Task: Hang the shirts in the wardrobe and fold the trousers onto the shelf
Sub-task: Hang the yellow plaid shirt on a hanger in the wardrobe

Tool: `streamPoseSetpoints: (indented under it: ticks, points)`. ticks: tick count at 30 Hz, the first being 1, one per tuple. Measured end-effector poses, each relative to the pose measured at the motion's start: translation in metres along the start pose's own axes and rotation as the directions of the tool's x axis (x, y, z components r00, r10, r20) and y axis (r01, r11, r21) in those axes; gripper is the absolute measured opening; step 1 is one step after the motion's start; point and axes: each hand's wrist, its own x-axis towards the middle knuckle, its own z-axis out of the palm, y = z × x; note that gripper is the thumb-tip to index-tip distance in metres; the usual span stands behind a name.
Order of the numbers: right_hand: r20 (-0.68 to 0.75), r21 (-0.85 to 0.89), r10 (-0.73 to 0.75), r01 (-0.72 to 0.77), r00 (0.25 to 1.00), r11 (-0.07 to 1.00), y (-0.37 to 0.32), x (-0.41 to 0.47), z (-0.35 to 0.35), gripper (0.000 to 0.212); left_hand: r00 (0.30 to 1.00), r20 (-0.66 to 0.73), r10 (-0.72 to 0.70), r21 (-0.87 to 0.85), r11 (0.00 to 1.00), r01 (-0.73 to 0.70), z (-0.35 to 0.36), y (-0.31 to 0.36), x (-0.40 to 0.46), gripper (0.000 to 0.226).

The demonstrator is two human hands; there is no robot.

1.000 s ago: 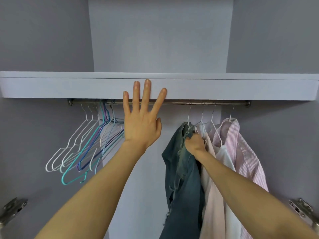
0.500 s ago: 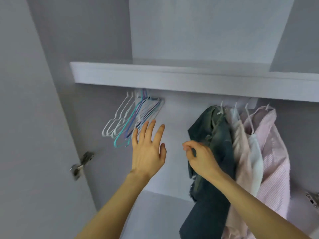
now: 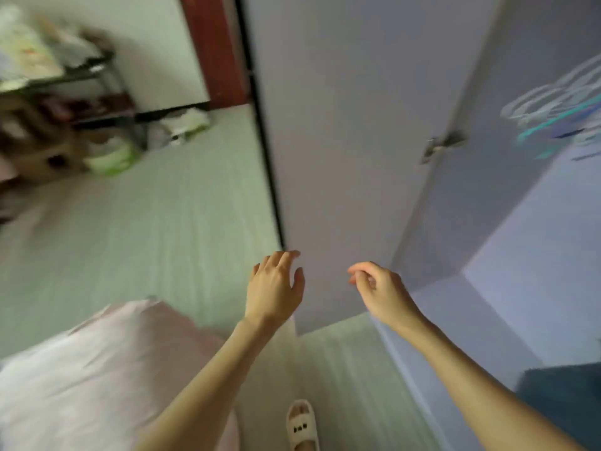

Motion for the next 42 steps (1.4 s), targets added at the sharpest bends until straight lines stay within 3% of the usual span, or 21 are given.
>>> streamPoseSetpoints:
  ticks: [2, 5, 10, 14, 20, 24, 29, 34, 36, 39, 42]
  points:
    - [0.121, 0.007, -0.064, 0.063, 0.991, 0.998, -0.019, 0.000, 0.045, 0.019, 0.992, -0.027, -0.124, 0.052, 0.991, 0.125, -0.020, -0.044, -0.031, 0.035]
    - [0.384, 0.018, -0.161, 0.167, 0.909, 0.986, -0.069, -0.008, 0.129, 0.021, 0.921, -0.101, -0.376, 0.107, 0.916, 0.386, -0.064, -0.116, -0.092, 0.036]
    - [0.668, 0.034, -0.268, 0.331, 0.694, 0.943, -0.156, -0.031, 0.255, 0.026, 0.707, -0.258, -0.659, 0.107, 0.708, 0.698, -0.133, -0.212, -0.183, 0.036]
    - [0.792, 0.039, -0.296, 0.440, 0.534, 0.897, -0.232, -0.056, 0.358, 0.027, 0.494, -0.319, -0.809, 0.017, 0.516, 0.857, -0.183, -0.294, -0.244, 0.035]
    - [0.896, 0.029, -0.252, 0.517, 0.366, 0.855, -0.304, -0.088, 0.501, 0.029, 0.264, -0.216, -0.940, -0.106, 0.291, 0.951, -0.218, -0.421, -0.329, 0.035]
    - [0.934, -0.013, -0.198, 0.578, 0.299, 0.816, -0.320, -0.108, 0.596, 0.031, 0.217, -0.169, -0.961, -0.071, 0.232, 0.970, -0.209, -0.499, -0.380, 0.037]
    - [0.960, -0.069, -0.117, 0.620, 0.255, 0.781, -0.303, -0.126, 0.696, 0.032, 0.237, -0.107, -0.966, 0.077, 0.229, 0.970, -0.164, -0.587, -0.410, 0.046]
    - [0.958, -0.100, -0.088, 0.608, 0.271, 0.788, -0.273, -0.134, 0.758, 0.031, 0.269, 0.009, -0.963, 0.278, 0.260, 0.925, -0.121, -0.660, -0.423, 0.078]
    - [0.951, -0.117, -0.081, 0.589, 0.299, 0.800, -0.264, -0.133, 0.768, 0.031, 0.268, 0.031, -0.963, 0.354, 0.261, 0.898, -0.115, -0.678, -0.428, 0.076]
    - [0.945, -0.121, -0.082, 0.571, 0.318, 0.812, -0.262, -0.129, 0.771, 0.034, 0.291, -0.159, -0.943, 0.224, 0.253, 0.941, -0.124, -0.688, -0.426, 0.038]
    - [0.924, -0.060, -0.193, 0.623, 0.331, 0.780, -0.280, -0.125, 0.768, 0.052, 0.189, -0.270, -0.944, -0.186, 0.244, 0.952, -0.156, -0.679, -0.417, 0.033]
